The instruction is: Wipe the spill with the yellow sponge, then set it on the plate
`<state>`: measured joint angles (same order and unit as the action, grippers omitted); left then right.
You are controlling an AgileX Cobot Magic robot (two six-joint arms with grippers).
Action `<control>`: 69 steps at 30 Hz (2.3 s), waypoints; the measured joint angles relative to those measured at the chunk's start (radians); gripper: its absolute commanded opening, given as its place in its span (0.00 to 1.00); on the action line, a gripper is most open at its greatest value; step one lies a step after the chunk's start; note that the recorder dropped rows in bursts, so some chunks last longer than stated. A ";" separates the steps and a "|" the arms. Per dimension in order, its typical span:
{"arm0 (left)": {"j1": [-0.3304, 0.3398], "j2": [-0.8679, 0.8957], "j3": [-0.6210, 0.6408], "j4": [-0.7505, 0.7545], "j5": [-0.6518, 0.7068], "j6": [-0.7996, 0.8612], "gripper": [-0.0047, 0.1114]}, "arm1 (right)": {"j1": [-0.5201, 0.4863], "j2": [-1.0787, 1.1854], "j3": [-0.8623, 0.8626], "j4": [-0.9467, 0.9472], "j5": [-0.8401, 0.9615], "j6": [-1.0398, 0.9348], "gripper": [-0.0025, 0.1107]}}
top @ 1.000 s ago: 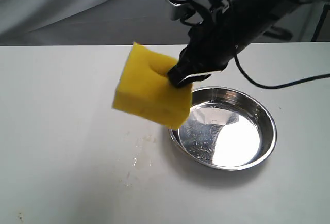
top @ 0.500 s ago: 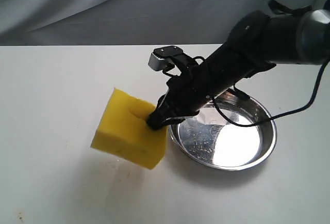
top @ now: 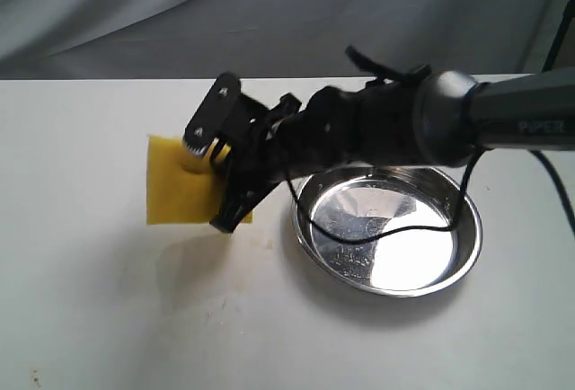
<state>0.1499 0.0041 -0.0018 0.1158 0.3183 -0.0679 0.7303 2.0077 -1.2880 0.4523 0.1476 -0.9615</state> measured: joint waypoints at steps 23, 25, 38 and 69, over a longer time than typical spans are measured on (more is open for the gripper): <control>0.000 0.000 0.000 0.000 0.000 0.000 0.04 | 0.039 0.002 -0.009 -0.274 0.304 0.156 0.72; 0.000 0.000 0.000 0.000 0.000 0.000 0.04 | 0.039 -0.019 -0.009 -0.276 0.328 0.174 0.72; 0.000 0.000 0.000 0.000 0.000 0.000 0.04 | 0.039 -0.233 -0.009 -0.276 0.304 0.295 0.69; 0.000 0.000 0.000 0.000 0.000 0.000 0.04 | 0.039 -0.059 -0.009 -0.263 0.333 0.494 0.28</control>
<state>0.1499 0.0041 -0.0018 0.1158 0.3183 -0.0679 0.7691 1.9491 -1.2967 0.1888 0.4810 -0.4676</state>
